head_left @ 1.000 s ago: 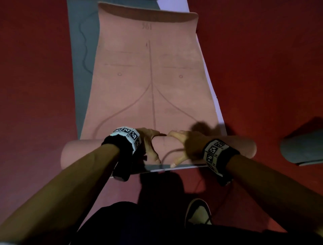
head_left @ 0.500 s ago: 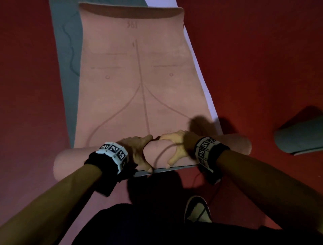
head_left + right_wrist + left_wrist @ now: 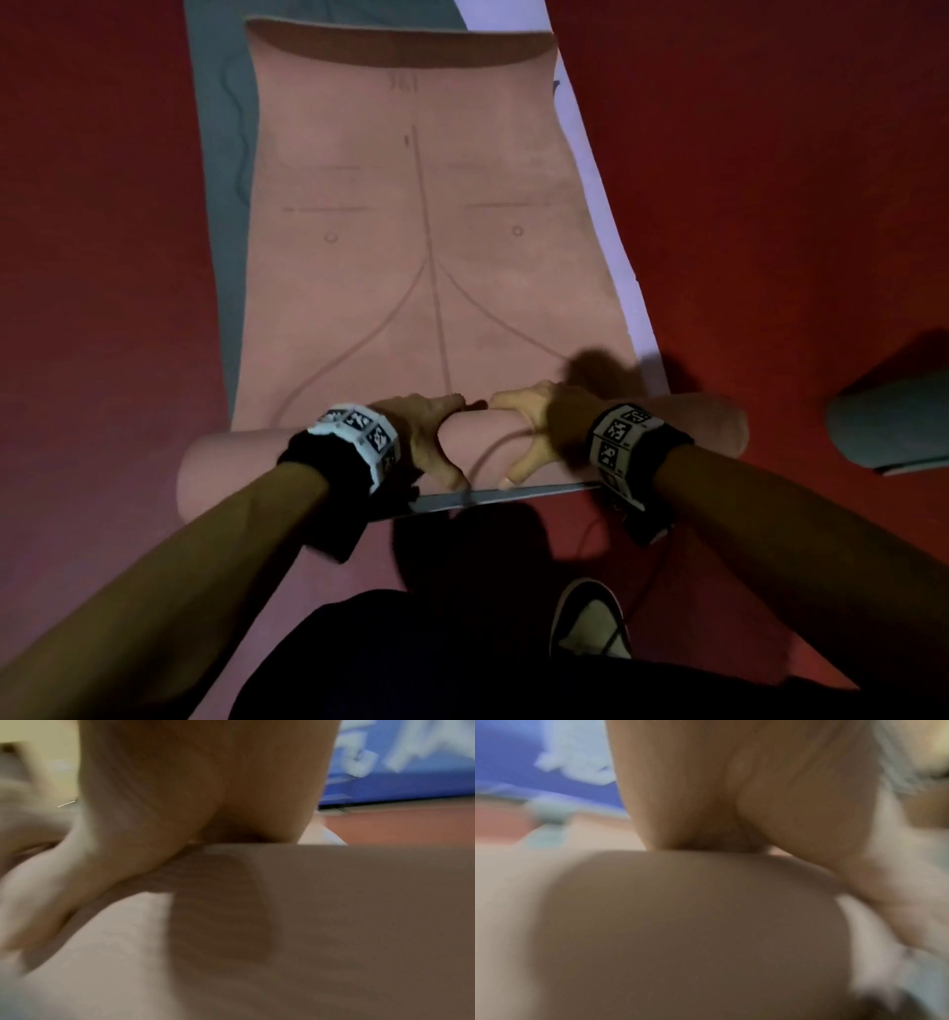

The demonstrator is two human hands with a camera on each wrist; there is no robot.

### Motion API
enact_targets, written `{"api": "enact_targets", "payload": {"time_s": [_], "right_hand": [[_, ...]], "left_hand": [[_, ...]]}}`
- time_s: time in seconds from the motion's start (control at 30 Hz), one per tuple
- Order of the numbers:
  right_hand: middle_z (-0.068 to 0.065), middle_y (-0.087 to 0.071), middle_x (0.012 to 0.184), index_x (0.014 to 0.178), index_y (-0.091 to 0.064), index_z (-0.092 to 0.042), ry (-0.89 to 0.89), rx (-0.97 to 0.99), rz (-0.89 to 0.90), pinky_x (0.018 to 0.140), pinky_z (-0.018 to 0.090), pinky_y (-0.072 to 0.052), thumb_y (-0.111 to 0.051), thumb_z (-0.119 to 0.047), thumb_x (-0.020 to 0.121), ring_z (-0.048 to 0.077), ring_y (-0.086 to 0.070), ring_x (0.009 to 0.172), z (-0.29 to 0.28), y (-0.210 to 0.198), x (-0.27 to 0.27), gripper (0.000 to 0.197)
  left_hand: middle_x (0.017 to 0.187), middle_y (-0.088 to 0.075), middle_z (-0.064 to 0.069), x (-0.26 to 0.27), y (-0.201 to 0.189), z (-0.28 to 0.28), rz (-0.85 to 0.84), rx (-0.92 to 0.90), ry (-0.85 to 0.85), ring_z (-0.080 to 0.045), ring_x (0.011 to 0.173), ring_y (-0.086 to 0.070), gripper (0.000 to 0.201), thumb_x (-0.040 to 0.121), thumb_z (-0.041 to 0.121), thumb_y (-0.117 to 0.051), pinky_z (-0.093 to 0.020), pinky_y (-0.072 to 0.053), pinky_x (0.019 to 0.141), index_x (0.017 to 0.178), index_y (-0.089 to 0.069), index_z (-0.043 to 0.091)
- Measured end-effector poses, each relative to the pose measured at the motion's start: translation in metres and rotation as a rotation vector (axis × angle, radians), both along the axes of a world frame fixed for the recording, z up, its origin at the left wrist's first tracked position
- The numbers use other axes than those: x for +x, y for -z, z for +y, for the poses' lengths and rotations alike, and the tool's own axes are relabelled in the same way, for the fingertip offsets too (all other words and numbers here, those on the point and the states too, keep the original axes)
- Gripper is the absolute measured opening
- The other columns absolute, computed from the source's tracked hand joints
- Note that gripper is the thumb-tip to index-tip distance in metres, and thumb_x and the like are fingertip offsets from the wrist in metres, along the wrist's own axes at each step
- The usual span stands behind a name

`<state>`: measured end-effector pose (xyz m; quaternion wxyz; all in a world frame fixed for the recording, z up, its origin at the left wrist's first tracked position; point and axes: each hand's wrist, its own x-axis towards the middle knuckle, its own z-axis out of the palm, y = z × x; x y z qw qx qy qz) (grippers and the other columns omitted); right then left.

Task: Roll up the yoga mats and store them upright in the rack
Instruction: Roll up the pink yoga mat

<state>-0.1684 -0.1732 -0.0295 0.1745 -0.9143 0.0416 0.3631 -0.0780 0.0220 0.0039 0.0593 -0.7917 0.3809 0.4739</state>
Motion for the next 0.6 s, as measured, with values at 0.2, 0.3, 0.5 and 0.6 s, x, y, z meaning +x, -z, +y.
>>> {"api": "enact_targets", "payload": {"time_s": [0.2, 0.3, 0.5, 0.6], "right_hand": [[-0.011, -0.072, 0.098, 0.096, -0.062, -0.038, 0.098, 0.104, 0.105, 0.09, 0.038, -0.057, -0.087, -0.046, 0.062, 0.012, -0.07, 0.09, 0.006, -0.009, 0.008, 0.044], [0.002, -0.062, 0.126, 0.13, -0.05, -0.03, -0.046, 0.03, 0.097, 0.102, 0.04, -0.048, -0.085, -0.058, 0.066, 0.024, -0.061, 0.115, 0.018, -0.013, 0.009, 0.078], [0.013, -0.041, 0.154, 0.156, -0.021, -0.029, -0.196, -0.069, 0.046, 0.112, 0.04, -0.038, -0.079, -0.073, 0.063, 0.032, -0.045, 0.137, 0.024, -0.013, 0.0, 0.118], [-0.003, -0.068, 0.115, 0.123, -0.049, -0.037, -0.051, 0.021, -0.026, 0.092, 0.038, -0.055, -0.078, -0.081, 0.042, 0.021, -0.067, 0.104, 0.016, -0.001, 0.003, 0.096]], "left_hand": [[0.122, -0.056, -0.005, -0.022, 0.002, 0.013, -0.112, -0.166, 0.002, -0.03, 0.113, -0.058, 0.084, 0.071, 0.054, -0.08, -0.036, -0.048, 0.092, 0.136, -0.035, 0.027], [0.107, -0.061, -0.006, -0.016, -0.007, 0.014, -0.082, -0.118, -0.078, -0.032, 0.107, -0.061, 0.058, 0.078, 0.039, -0.079, -0.031, -0.045, 0.074, 0.12, -0.042, 0.027], [0.141, -0.049, 0.002, -0.001, -0.029, 0.007, 0.005, -0.107, -0.072, -0.023, 0.122, -0.052, 0.059, 0.092, 0.023, -0.069, -0.025, -0.031, 0.062, 0.142, -0.039, 0.024], [0.122, -0.062, -0.005, -0.01, -0.007, 0.01, 0.0, -0.114, -0.098, -0.03, 0.108, -0.062, 0.076, 0.07, 0.045, -0.084, -0.029, -0.049, 0.075, 0.13, -0.04, 0.029]]}}
